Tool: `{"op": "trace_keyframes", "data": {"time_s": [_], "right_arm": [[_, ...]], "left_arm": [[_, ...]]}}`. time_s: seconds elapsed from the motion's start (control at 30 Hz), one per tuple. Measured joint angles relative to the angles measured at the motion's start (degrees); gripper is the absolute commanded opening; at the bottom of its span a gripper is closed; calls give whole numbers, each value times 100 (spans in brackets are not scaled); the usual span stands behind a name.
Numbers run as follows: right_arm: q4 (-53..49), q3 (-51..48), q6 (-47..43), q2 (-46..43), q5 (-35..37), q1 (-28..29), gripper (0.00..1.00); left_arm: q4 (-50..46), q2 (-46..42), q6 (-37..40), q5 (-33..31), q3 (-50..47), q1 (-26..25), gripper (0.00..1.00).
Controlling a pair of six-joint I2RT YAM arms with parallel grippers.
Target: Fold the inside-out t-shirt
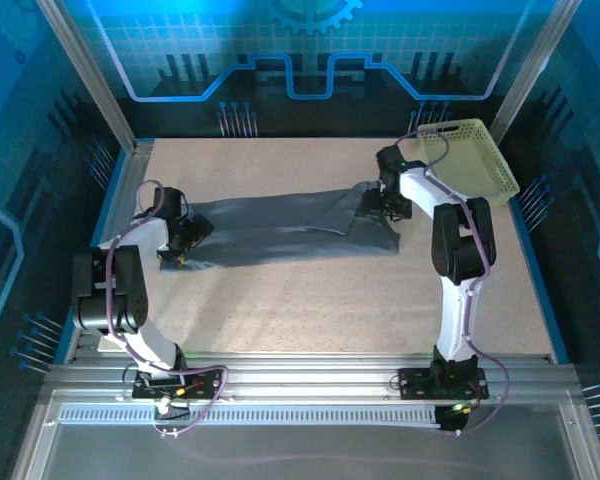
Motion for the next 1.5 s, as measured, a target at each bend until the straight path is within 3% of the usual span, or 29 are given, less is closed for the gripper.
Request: {"op": "trace_keyframes", "data": {"time_s": [0.53, 0.73, 0.9, 1.07, 1.23, 1.5], "right_arm": [[-343, 452, 151, 487, -240, -35, 57], [-332, 428, 258, 487, -343, -35, 37], [-216, 308, 295, 413, -422, -31, 14], [-76, -96, 345, 125, -411, -90, 0], [-92, -621, 323, -291, -363, -323, 0], [-197, -979, 203, -1034, 37, -723, 0]], "left_arm": [[50, 81, -195, 105, -42, 153, 99], [129, 81, -295, 111, -79, 181, 99], [170, 72, -323, 111, -105, 184, 99], [238, 4, -310, 94, -184, 181, 99], [278, -66, -286, 72, -262, 72, 99], [101, -498, -313, 125, -568, -887, 99]]}}
